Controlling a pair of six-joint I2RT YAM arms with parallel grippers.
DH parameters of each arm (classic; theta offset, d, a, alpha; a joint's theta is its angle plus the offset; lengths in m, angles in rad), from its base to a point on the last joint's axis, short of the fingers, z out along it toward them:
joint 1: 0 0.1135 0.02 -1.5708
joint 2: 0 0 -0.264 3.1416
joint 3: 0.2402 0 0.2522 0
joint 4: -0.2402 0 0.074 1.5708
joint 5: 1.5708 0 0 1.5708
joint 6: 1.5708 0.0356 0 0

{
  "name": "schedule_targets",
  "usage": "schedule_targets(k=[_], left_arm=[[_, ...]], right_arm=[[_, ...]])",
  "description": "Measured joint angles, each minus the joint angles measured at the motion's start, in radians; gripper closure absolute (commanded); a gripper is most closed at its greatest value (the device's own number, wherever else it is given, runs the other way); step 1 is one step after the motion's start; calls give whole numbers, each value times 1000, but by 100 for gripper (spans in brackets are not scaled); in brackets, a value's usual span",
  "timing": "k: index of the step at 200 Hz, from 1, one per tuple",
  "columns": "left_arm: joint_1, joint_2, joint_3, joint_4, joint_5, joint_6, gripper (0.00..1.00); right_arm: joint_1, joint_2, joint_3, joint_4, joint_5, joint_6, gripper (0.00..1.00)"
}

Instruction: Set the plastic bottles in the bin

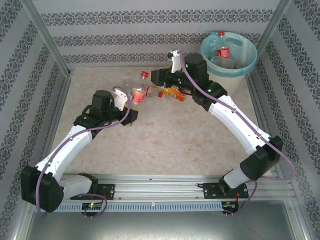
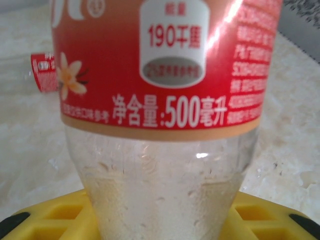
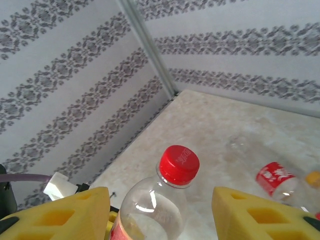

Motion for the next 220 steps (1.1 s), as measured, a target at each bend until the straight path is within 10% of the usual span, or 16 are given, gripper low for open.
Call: schedule_targets(k=[110,154,220], left_arm=[[-8,-62,-54,130,53,12,53],[-17,-66,-59,138,67,16,52],[-17,-93,-59,167,32,-8,9]], right_arm=[[45,117,116,1,-71,53,49],[45,136,134,-4,-71,60,69],[43,138,191,-95,4,-11,94]])
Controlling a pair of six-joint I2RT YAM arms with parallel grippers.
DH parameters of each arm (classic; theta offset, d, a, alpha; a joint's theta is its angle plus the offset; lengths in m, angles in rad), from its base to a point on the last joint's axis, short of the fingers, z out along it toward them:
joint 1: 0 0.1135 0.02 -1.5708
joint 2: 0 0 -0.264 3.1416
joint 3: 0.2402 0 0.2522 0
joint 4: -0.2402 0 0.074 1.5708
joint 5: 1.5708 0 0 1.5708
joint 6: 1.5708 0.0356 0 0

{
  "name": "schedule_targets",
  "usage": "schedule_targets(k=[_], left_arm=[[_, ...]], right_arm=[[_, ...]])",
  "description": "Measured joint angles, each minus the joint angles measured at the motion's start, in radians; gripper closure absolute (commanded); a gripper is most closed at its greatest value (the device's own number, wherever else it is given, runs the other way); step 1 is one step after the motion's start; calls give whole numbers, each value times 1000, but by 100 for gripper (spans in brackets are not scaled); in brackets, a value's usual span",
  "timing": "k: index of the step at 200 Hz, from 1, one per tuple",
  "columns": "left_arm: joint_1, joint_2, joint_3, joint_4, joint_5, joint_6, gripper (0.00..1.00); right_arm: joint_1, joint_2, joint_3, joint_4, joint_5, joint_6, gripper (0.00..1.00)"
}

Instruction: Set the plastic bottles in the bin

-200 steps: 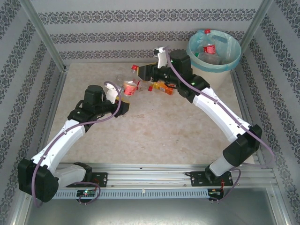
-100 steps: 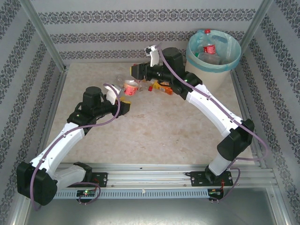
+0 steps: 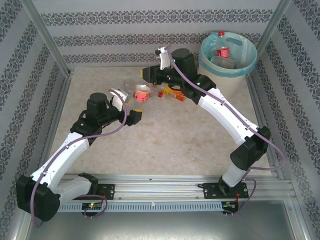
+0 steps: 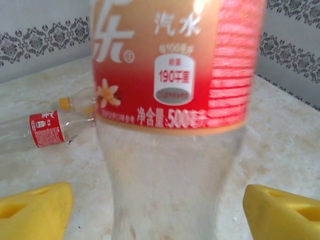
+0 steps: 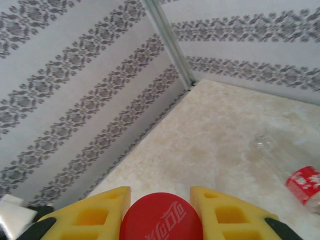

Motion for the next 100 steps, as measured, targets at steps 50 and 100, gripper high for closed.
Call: schedule_targets(k=[50,100], left_arm=[[-1,-45,0,39,-18,-19,7],[-1,-44,0,72,-18,-60,8]], right_arm=[[-77,-69,116,-113,243,-200,100],[-189,-135,265,-68,580,-470,100]])
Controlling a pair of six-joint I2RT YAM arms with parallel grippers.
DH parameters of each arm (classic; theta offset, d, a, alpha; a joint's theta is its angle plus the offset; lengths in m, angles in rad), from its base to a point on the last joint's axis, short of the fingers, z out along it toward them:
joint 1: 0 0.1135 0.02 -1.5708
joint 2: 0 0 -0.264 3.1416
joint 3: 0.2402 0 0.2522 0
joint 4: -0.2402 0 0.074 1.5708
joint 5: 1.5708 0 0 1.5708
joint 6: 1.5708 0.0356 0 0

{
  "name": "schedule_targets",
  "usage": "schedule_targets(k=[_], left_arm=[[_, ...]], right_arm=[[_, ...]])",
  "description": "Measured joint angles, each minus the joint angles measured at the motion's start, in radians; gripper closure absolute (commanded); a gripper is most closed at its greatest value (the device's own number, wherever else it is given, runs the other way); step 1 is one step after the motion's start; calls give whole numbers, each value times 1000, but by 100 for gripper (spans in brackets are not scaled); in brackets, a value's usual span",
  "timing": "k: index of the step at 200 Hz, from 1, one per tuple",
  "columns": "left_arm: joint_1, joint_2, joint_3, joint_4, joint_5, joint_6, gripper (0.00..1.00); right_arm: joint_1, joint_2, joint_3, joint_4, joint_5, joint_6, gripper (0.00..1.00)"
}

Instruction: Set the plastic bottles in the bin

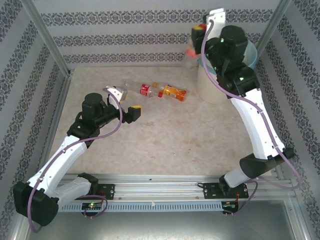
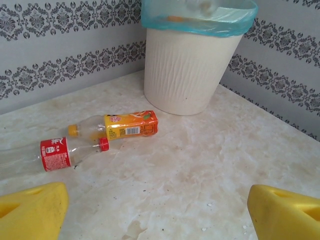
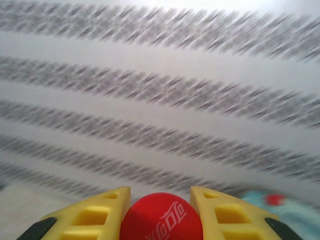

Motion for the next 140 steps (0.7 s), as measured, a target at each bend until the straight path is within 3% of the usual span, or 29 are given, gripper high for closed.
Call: schedule_targets(k=[26,60,100,140], left_arm=[[0,14,0,15,0,-18,8],[0,21,0,18,0,-23,8],[0,21,0,18,0,-26,9],[0,21,0,18,-1,-26,9]], right_arm=[[-55,73,133,34,159,-140,100],[-122,207,209,45,275,-252,100],[-166,341,211,11,337,-304,100],[-197,356,212,-56,342,-282,100]])
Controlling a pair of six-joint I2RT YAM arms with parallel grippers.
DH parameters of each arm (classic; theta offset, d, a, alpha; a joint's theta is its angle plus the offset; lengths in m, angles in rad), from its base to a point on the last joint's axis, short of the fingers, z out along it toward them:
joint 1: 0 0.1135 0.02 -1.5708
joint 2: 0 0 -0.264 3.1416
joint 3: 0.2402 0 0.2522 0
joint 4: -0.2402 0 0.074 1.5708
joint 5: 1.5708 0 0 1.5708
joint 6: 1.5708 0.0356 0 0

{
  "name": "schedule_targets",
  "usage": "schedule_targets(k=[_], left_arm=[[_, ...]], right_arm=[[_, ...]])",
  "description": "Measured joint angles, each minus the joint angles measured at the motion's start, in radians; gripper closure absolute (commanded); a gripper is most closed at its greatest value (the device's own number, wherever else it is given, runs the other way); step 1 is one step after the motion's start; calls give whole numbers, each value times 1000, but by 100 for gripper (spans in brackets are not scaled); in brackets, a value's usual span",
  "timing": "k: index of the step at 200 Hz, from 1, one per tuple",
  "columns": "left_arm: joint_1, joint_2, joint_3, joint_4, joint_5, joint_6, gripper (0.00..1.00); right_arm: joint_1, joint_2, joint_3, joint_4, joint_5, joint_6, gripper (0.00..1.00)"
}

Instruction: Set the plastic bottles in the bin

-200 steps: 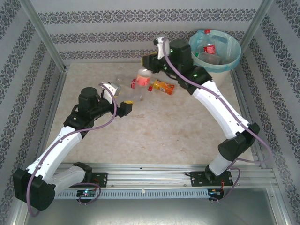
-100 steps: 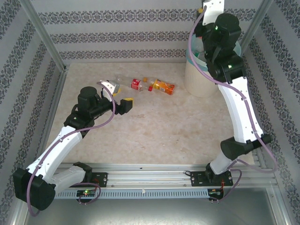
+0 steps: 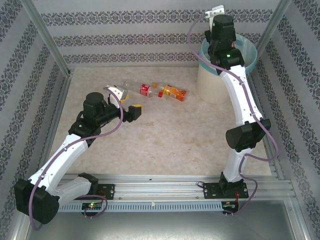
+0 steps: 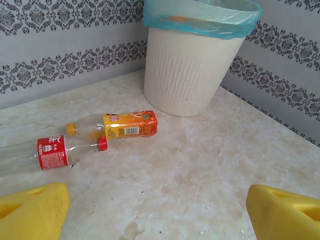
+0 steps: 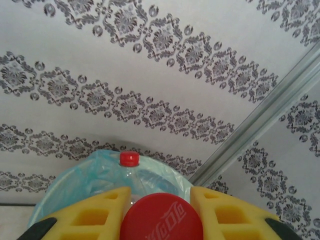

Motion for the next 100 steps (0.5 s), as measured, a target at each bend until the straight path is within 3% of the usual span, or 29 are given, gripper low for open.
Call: schedule_targets(k=[57,100], left_arm=[[0,10,0,0,-3,0,9],[0,10,0,0,-3,0,9]], right_arm=[[-43,-2,-7,-135,-49,88,100],[-105,-39,-86,-82,-109,134,100]])
